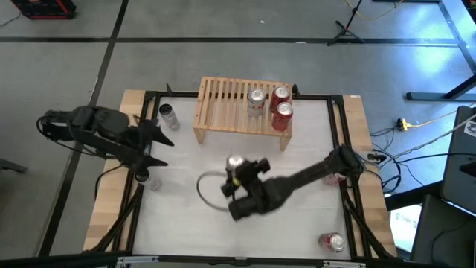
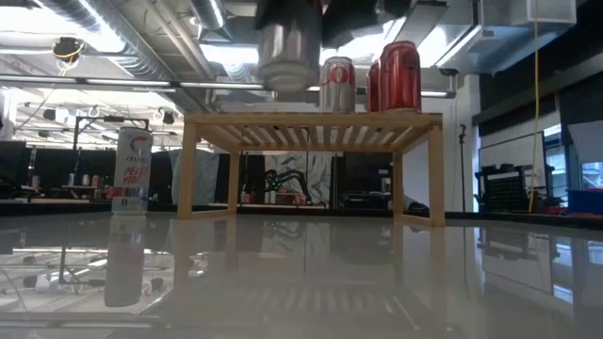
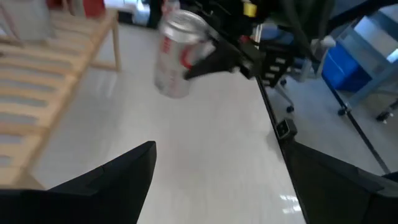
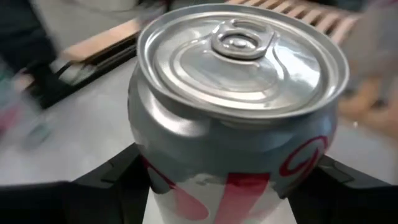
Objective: Place canned beverage on shelf
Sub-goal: Put the silver soda can on the shelf aligned with the other silver soda can
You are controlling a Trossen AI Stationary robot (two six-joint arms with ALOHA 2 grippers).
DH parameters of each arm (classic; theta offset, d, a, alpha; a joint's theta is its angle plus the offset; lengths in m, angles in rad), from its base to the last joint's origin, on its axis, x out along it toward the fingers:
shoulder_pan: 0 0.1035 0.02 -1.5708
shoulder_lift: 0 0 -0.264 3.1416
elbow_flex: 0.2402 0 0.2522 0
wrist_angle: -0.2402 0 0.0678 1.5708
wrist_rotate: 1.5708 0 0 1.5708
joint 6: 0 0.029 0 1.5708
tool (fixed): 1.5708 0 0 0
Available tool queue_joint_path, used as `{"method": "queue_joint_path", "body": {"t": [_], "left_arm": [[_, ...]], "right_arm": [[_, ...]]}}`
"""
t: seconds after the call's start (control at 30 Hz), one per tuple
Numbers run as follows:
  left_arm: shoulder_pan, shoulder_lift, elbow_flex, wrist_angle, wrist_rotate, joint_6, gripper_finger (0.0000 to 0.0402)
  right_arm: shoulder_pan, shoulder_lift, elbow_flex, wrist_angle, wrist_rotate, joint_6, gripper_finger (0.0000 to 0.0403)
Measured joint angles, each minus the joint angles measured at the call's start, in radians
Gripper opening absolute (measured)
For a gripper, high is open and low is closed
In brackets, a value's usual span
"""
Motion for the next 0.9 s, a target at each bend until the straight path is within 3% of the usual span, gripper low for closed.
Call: {"method": "queue_joint_path", "body": {"t": [0.17, 0.33, 0.6, 0.9], "left_arm": [[0.029, -0.061, 0.0, 0.001, -0.018, 0.049, 0.0348], [0.041, -0.087, 0.0, 0.002, -0.018, 0.069, 0.0348], [0.041, -0.086, 0.0, 0.003, -0.044, 0.07, 0.0348], [0.04, -0.085, 0.0, 0.004, -0.074, 0.053, 0.0348]], "right_arm": [[-0.073, -0.001, 0.107, -0.241, 0.015, 0.093, 0.0273], [-0.12, -0.026, 0.128, -0.357, 0.033, 0.171, 0.0273], [-0.226, -0.038, 0.115, -0.382, 0.044, 0.204, 0.0273], [-0.275, -0.038, 0.033, -0.385, 0.039, 0.364, 0.0273]]}}
